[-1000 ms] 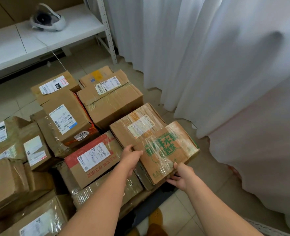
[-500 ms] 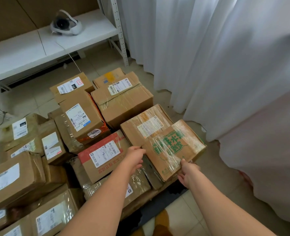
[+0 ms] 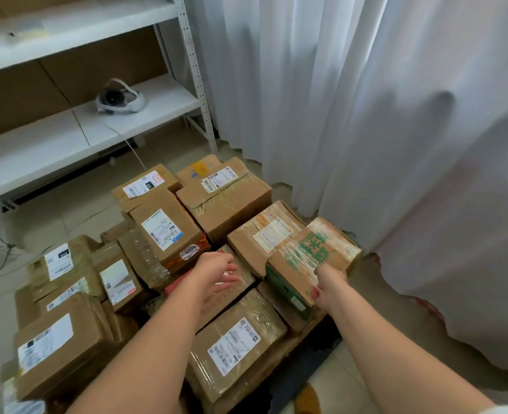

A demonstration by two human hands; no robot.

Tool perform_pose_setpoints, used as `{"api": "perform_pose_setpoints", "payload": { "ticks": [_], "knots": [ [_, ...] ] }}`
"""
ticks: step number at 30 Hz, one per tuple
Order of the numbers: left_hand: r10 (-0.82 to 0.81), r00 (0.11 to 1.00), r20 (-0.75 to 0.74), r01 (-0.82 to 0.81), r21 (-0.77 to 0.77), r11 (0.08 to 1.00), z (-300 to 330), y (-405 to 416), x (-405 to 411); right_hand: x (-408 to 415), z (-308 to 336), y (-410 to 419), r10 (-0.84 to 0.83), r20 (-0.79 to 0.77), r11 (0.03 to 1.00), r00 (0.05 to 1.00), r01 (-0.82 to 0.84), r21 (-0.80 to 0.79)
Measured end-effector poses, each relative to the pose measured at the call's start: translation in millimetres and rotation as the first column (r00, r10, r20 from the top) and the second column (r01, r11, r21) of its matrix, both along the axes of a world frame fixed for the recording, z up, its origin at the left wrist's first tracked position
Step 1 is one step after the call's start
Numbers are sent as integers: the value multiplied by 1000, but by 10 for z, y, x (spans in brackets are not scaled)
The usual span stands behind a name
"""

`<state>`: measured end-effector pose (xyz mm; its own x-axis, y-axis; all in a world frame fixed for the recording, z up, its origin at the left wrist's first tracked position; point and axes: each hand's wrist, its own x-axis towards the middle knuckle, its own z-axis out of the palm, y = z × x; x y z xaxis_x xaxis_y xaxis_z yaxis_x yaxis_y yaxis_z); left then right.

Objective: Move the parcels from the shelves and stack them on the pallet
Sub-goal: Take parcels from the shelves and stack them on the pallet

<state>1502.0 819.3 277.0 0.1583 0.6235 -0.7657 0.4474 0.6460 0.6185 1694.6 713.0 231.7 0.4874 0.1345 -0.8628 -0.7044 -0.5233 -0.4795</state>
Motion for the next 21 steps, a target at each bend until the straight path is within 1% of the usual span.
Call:
{"api": "perform_pose_setpoints", "payload": {
  "ticks": [1, 4, 5, 7, 9, 11, 14, 18, 21],
  "knots": [
    [-29, 1000, 12, 28, 17, 999, 56, -11, -117, -105, 74, -27, -31, -2, 999, 1000, 31, 21],
    [-76, 996, 41, 74, 49, 996, 219, -63, -534, -531, 283, -190, -37, 3, 997, 999, 37, 72],
    [-80, 995, 53, 77, 44, 996, 275, -80, -691, -708, 354, -247, -70, 2, 993, 998, 70, 90],
    [-75, 995, 68, 73, 19, 997, 415, -118, -1006, -1093, 494, -372, -81, -28, 987, 996, 84, 133],
    [-62, 997, 41, 61, 31, 998, 570, -133, -1264, -1459, 676, -505, -79, -79, 978, 994, 93, 186],
    [-53, 999, 2, 52, 80, 995, 717, -156, -1440, -1737, 853, -654, -70, -109, 962, 992, 96, 255],
    [-86, 996, 23, 83, 115, 990, 932, -278, -1578, -1970, 1199, -904, -51, -35, 949, 998, 60, 309],
    [-205, 971, 121, 190, 122, 974, 1225, -622, -1642, -2124, 1621, -1220, -107, 103, 925, 989, 61, 375],
    [-283, 935, 216, 257, 141, 956, 1475, -941, -1652, -2301, 1905, -1504, -151, 172, 899, 973, 63, 433]
  ]
}}
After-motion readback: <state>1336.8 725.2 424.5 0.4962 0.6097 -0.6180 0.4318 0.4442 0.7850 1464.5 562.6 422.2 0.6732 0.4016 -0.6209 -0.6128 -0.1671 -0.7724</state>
